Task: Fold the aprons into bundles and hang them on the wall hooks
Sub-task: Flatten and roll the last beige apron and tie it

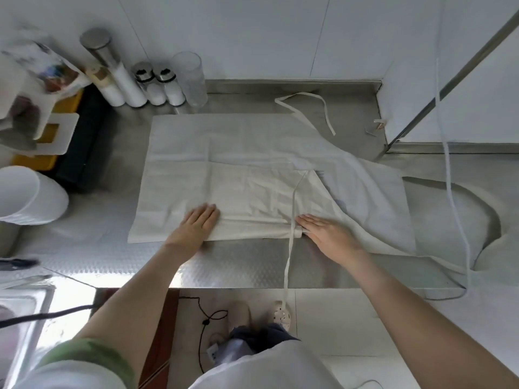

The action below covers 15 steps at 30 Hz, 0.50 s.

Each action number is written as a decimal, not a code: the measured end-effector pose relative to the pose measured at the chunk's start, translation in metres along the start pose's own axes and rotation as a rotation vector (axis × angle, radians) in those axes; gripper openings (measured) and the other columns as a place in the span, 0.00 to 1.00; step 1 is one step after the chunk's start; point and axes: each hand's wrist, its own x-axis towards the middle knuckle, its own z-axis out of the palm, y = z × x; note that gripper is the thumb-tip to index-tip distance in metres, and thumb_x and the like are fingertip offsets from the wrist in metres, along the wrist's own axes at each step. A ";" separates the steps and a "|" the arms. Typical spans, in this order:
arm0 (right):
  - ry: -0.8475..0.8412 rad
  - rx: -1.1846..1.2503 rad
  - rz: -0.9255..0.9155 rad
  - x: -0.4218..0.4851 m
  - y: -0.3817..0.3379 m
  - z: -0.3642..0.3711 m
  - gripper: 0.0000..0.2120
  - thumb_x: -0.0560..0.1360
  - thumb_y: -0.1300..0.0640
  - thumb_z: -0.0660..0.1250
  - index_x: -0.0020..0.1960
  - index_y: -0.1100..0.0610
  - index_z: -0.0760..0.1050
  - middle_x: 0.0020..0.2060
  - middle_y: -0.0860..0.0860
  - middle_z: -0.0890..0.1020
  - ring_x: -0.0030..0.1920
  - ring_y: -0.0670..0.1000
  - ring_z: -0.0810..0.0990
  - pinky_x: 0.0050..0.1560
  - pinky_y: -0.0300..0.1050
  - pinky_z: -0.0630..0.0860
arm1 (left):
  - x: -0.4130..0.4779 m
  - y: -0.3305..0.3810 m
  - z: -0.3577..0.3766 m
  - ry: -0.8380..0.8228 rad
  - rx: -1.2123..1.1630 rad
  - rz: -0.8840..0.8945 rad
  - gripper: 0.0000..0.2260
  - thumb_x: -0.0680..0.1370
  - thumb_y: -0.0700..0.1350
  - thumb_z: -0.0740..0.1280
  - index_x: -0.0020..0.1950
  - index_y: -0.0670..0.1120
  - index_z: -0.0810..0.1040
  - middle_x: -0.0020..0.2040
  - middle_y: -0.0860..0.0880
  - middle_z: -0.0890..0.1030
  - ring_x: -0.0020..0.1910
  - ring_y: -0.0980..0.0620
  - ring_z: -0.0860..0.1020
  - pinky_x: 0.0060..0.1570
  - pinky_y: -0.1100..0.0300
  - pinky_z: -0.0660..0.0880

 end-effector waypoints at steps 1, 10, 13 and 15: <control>-0.050 0.039 0.030 0.001 0.001 -0.005 0.19 0.82 0.56 0.54 0.70 0.59 0.70 0.69 0.49 0.72 0.69 0.46 0.72 0.70 0.36 0.60 | -0.010 -0.008 -0.001 -0.022 -0.022 -0.040 0.38 0.77 0.27 0.53 0.76 0.42 0.31 0.78 0.45 0.34 0.77 0.43 0.37 0.76 0.52 0.40; -0.209 0.714 0.438 0.052 0.004 -0.073 0.11 0.74 0.52 0.64 0.44 0.60 0.79 0.46 0.58 0.82 0.50 0.57 0.80 0.51 0.46 0.72 | -0.038 -0.090 -0.054 -0.241 -0.268 -0.170 0.14 0.80 0.58 0.59 0.60 0.54 0.76 0.60 0.53 0.75 0.59 0.50 0.74 0.60 0.56 0.70; -0.024 0.508 0.465 0.089 0.003 -0.080 0.11 0.76 0.62 0.62 0.57 0.58 0.76 0.55 0.57 0.79 0.56 0.57 0.76 0.52 0.45 0.70 | -0.008 -0.099 -0.067 0.000 -0.325 -0.222 0.15 0.80 0.58 0.58 0.56 0.52 0.78 0.55 0.49 0.77 0.55 0.47 0.76 0.56 0.54 0.73; -0.105 0.233 0.472 0.109 0.006 -0.074 0.22 0.76 0.60 0.63 0.69 0.57 0.67 0.64 0.57 0.72 0.65 0.58 0.69 0.63 0.49 0.68 | 0.016 -0.096 -0.074 0.041 -0.309 -0.250 0.14 0.82 0.52 0.57 0.64 0.50 0.74 0.61 0.46 0.75 0.60 0.44 0.74 0.59 0.52 0.71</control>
